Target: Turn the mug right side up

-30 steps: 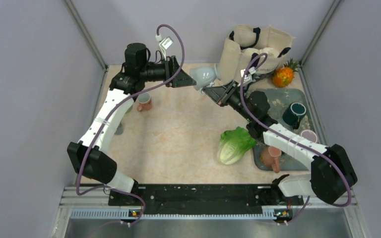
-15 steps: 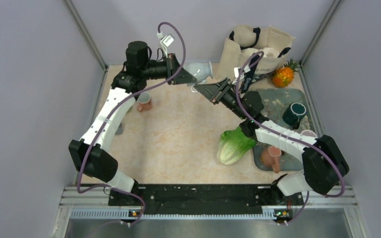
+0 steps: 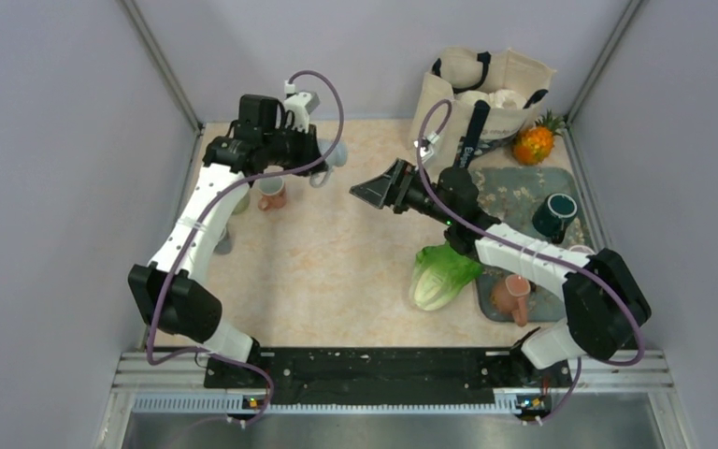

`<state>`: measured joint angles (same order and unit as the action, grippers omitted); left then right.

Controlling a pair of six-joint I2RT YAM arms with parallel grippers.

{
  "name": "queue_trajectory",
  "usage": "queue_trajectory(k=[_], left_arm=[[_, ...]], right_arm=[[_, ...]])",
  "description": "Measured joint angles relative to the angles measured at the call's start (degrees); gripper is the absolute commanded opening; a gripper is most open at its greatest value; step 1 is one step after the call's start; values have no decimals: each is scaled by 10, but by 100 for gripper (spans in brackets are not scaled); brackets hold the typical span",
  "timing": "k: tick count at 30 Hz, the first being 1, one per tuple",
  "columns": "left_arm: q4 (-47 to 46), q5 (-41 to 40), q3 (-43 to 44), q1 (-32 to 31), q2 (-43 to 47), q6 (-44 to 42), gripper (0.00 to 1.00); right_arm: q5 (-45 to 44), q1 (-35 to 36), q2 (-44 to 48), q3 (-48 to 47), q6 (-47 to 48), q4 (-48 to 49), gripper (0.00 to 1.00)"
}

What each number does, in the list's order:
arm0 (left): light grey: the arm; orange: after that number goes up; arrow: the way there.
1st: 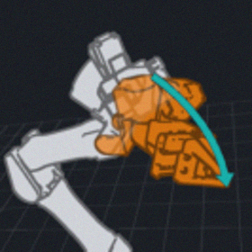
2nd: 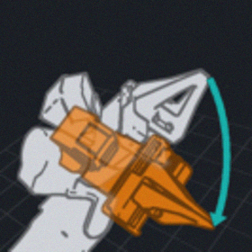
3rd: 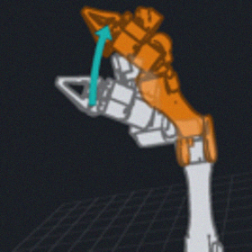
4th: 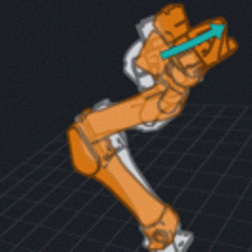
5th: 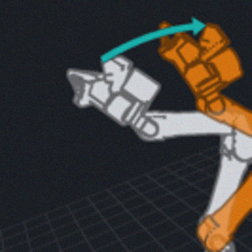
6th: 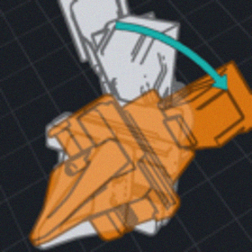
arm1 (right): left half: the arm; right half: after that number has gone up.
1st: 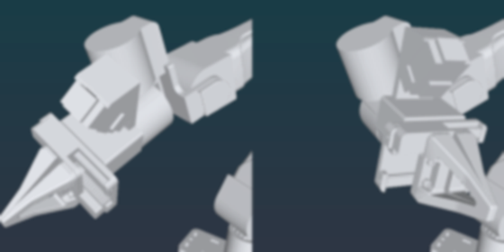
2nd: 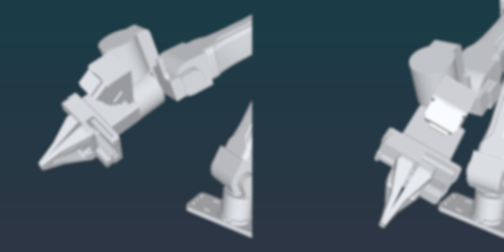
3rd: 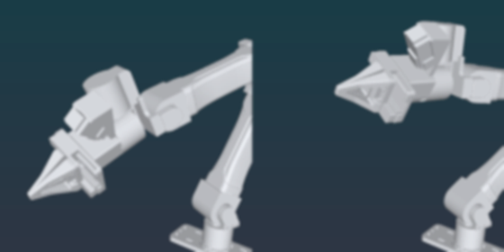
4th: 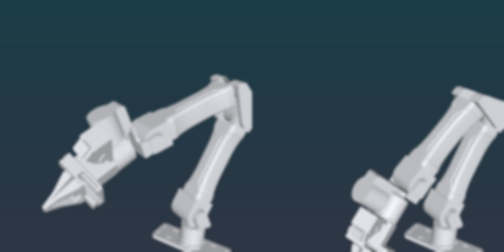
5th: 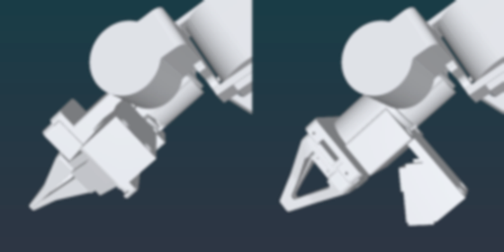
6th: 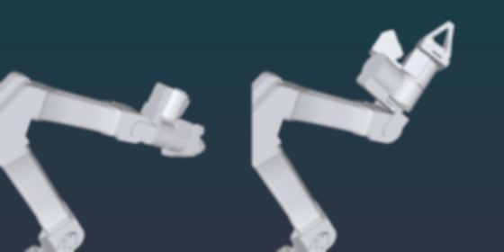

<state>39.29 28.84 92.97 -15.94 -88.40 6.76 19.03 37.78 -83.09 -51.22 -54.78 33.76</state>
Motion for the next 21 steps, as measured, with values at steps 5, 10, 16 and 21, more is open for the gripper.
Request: queue_trajectory(k=[5,10,16,21], left_arm=[[120,-117,-7,9,0,-148,0],[222,-237,-80,10,4,-260,0],[274,-318,-159,42,-10,-329,0],[253,-346,-158,85,-63,-357,0]], right_arm=[[-2,1,9,-15,85,-130,90],[-88,3,56,-40,189,-290,92],[-178,3,96,-59,266,-387,93],[-213,3,102,-59,293,-425,96]])
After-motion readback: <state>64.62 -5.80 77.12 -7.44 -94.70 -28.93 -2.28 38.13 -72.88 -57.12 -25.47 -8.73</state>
